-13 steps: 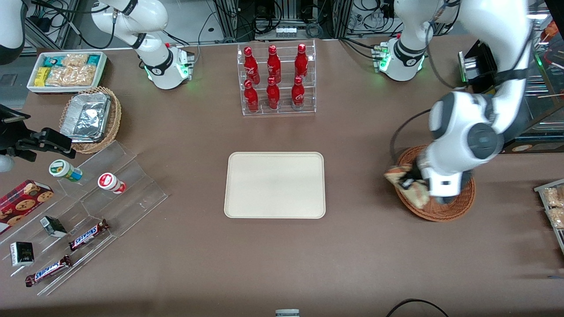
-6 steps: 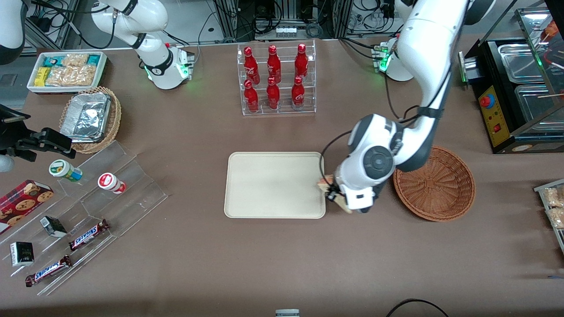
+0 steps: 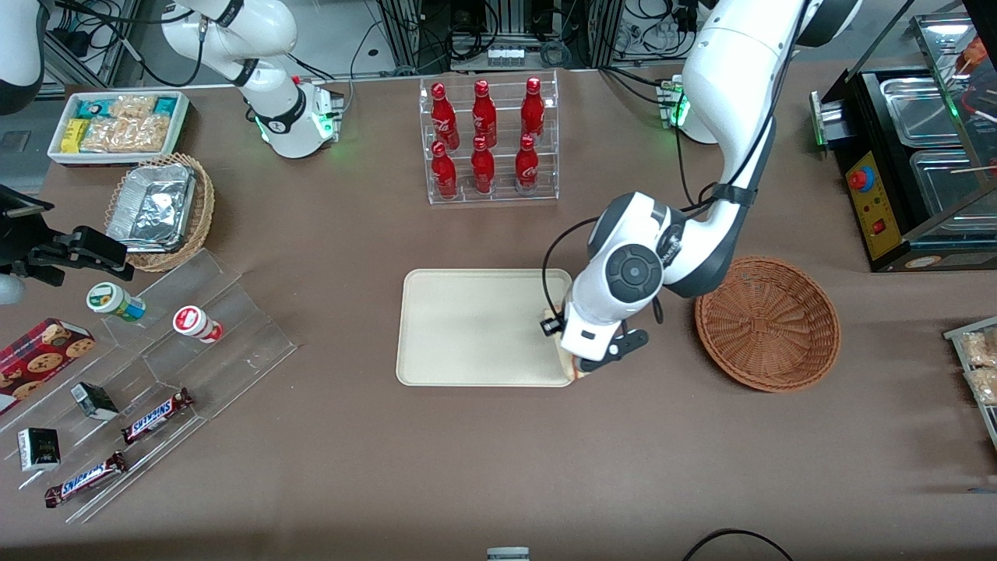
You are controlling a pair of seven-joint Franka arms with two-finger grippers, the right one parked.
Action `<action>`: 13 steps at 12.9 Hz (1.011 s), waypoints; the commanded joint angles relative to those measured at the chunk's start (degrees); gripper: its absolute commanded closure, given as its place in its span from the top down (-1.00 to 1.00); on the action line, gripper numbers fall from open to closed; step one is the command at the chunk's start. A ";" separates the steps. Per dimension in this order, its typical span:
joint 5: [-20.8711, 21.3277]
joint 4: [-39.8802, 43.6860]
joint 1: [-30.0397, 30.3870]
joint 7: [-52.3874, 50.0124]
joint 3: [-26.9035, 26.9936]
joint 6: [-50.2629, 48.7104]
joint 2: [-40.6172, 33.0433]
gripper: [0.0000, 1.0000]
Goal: Place sandwich from basket to tray
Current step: 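Lift the sandwich and carry it with the left gripper over the cream tray, then lower the sandwich onto the tray and open the left gripper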
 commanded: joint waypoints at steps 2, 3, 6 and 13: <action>-0.10 1.44 -4.66 5.76 0.42 0.70 5.04 -0.30; 0.08 1.44 -5.20 5.76 0.42 1.05 6.27 -0.30; 0.69 1.97 -5.29 5.76 0.50 1.05 8.03 -0.29; 5.00 1.70 -5.03 4.89 0.50 3.51 9.27 -0.28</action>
